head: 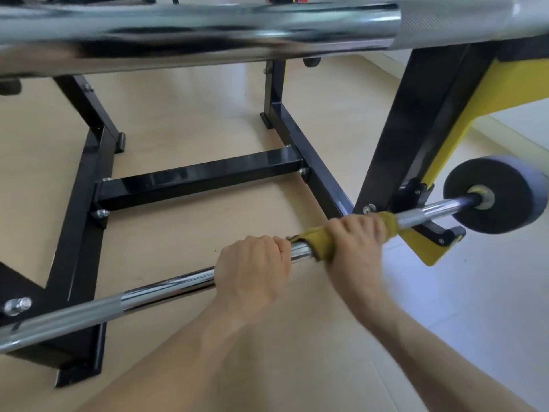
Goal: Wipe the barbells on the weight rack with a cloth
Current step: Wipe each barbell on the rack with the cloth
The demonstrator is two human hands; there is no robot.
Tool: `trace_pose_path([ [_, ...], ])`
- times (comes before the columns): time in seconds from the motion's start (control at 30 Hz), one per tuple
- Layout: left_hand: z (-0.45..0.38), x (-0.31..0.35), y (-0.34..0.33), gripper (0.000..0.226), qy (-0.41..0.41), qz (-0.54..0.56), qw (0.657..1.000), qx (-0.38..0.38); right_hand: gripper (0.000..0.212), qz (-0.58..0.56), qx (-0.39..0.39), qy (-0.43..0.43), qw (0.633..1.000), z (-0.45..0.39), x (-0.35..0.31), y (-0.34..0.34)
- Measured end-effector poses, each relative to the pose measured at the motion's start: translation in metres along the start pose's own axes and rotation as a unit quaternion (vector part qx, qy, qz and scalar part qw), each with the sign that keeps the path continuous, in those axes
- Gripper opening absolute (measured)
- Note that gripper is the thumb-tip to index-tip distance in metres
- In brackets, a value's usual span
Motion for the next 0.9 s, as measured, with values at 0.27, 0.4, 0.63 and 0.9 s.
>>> trace_pose_path([
  [0.27, 0.001, -0.005, 0.006, 0.040, -0.001, 0.017, 1.000, -0.008, 0.028, 0.064, -0.072, 0.110, 0.989, -0.037, 0.059, 0.019],
  [0.4, 0.004, -0.006, 0.012, 0.034, 0.021, 0.055, 0.997, 0.040, 0.050, 0.170, -0.176, 0.076, 0.967, -0.055, 0.079, 0.030],
  [0.63, 0.038, -0.026, 0.011, 0.041, -0.042, 0.172, 0.975, 0.131, 0.041, 0.116, -0.295, 0.284, 0.905, -0.017, -0.022, 0.027],
  [0.9, 0.136, -0.145, 0.027, 0.019, 0.164, 0.131, 0.952, 0.221, 0.027, 0.115, -0.395, 0.414, 0.812, 0.039, -0.182, 0.011],
])
Point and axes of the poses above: each hand's wrist, its own z-axis away from the middle knuckle, its own y-axis out of the back of the hand, x = y × z, the point moved 4 cm from there along -z, towards the middle knuckle, and after that the axes turned 14 degrees about -y, right-handed, at the moved point
